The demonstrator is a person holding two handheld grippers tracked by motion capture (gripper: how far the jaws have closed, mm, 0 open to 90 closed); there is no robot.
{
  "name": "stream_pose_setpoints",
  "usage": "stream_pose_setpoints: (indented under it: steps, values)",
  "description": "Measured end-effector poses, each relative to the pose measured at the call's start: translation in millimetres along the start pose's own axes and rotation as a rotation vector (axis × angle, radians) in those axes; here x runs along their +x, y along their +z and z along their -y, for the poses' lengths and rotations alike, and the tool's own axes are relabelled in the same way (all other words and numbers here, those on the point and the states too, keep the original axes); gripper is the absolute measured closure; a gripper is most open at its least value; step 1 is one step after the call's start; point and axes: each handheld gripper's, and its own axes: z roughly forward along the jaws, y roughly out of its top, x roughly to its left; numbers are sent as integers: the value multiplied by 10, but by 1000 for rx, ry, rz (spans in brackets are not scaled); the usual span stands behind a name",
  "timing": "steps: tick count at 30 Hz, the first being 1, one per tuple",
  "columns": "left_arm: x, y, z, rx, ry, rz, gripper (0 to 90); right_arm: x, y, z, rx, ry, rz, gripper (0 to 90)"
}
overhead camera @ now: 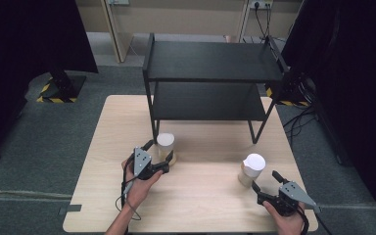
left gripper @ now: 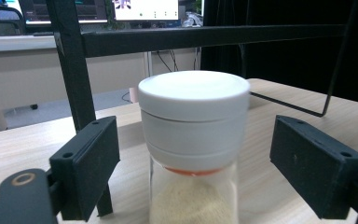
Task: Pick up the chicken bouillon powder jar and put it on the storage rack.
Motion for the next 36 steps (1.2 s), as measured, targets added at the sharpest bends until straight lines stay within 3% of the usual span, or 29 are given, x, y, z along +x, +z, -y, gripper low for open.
stream_pose_setpoints:
  steps: [8,16,25,36]
  values:
    - [45,155,-47,24,4,4,230,4,3,-3,1,-5,0,107]
    - [38,195,-38,9,23,20,330,0,5,-3,1,-4,1,108]
    - [7,171,-45,9,27,9,336,-15,3,2,-2,7,-1,107]
    - [-65,42,-248,-69,39,13,336,-12,-3,18,-11,7,2,107]
